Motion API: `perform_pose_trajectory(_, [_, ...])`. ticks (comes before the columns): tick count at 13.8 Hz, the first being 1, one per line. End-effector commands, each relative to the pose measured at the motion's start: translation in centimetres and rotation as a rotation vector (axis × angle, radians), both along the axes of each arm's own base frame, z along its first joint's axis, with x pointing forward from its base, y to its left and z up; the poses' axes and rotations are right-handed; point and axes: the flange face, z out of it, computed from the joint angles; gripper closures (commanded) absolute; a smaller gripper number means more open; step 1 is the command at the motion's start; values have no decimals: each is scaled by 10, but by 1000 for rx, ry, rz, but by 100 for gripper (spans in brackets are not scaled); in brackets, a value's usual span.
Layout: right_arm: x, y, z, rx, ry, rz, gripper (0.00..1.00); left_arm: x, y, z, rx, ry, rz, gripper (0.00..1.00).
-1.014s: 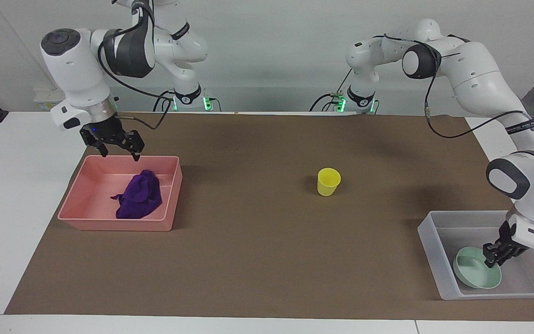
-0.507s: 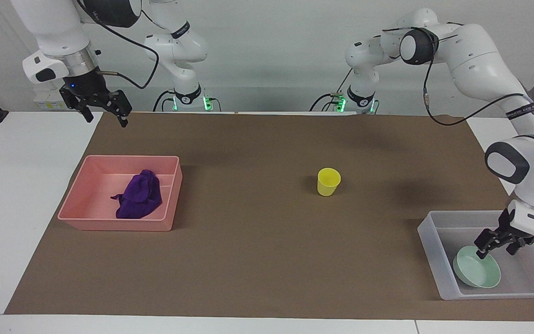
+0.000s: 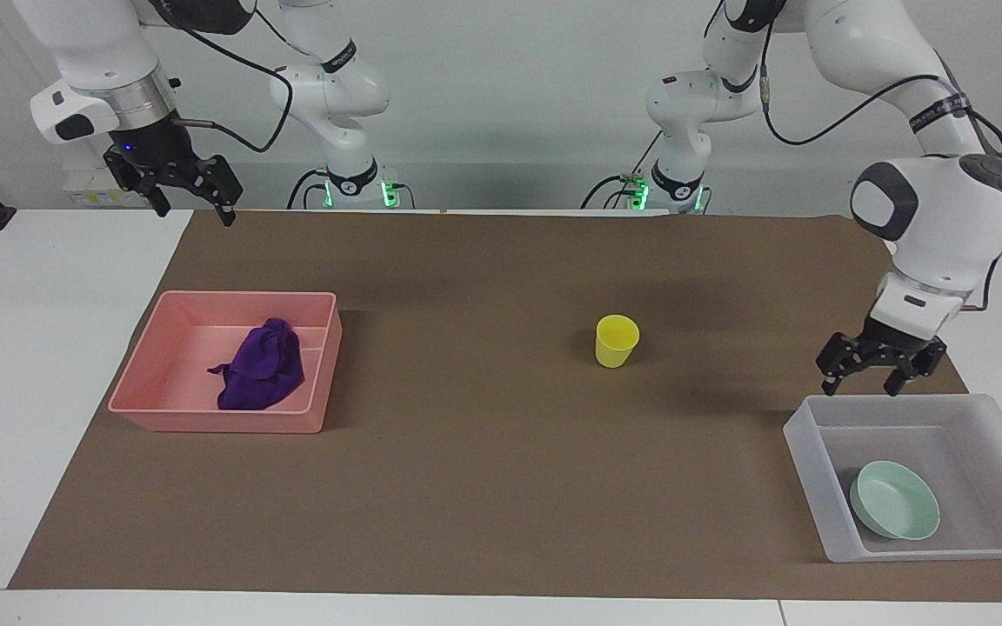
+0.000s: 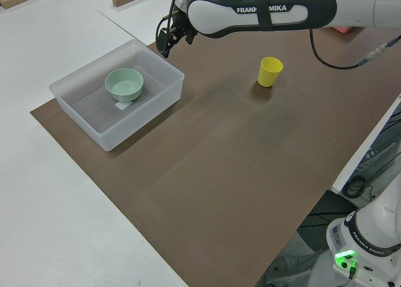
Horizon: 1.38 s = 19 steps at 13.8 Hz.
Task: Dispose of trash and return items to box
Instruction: 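Open both grippers and withdraw them from the bins, then reach the left gripper to the yellow cup and grasp its rim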
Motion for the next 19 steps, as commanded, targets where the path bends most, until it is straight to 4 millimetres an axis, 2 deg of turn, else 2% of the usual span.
perform_pose_trajectory(1, [-3,8,-5,17,1,-5,0,-41,-32,-2,10,27,-28,0])
perform_pose_trajectory(4, [-3,11,-3,16,-2,8,0,-65,-94,-18,-14,59,-15,0])
perform_pose_trajectory(6, [-5,25,-3,15,24,27,0,-76,-128,-33,-14,79,-55,0])
perform_pose_trajectory(9, [-9,32,-10,15,35,-18,0,-87,-169,-53,-31,92,-38,0])
perform_pose_trajectory(11, [-13,30,-13,16,41,-23,0,-107,-193,-76,-23,115,-81,0])
perform_pose_trajectory(13, [-13,30,-13,16,47,-23,0,-125,-209,-98,-32,106,-80,0])
perform_pose_trajectory(16, [-13,30,-11,16,42,-23,0,-141,-227,-121,-48,85,-77,0])
perform_pose_trajectory(18, [-12,30,-11,14,36,-17,0,-147,-225,-136,-52,86,-58,0])
perform_pose_trajectory(19, [-12,31,-11,16,36,-11,0,-145,-225,-143,-54,85,-57,4])
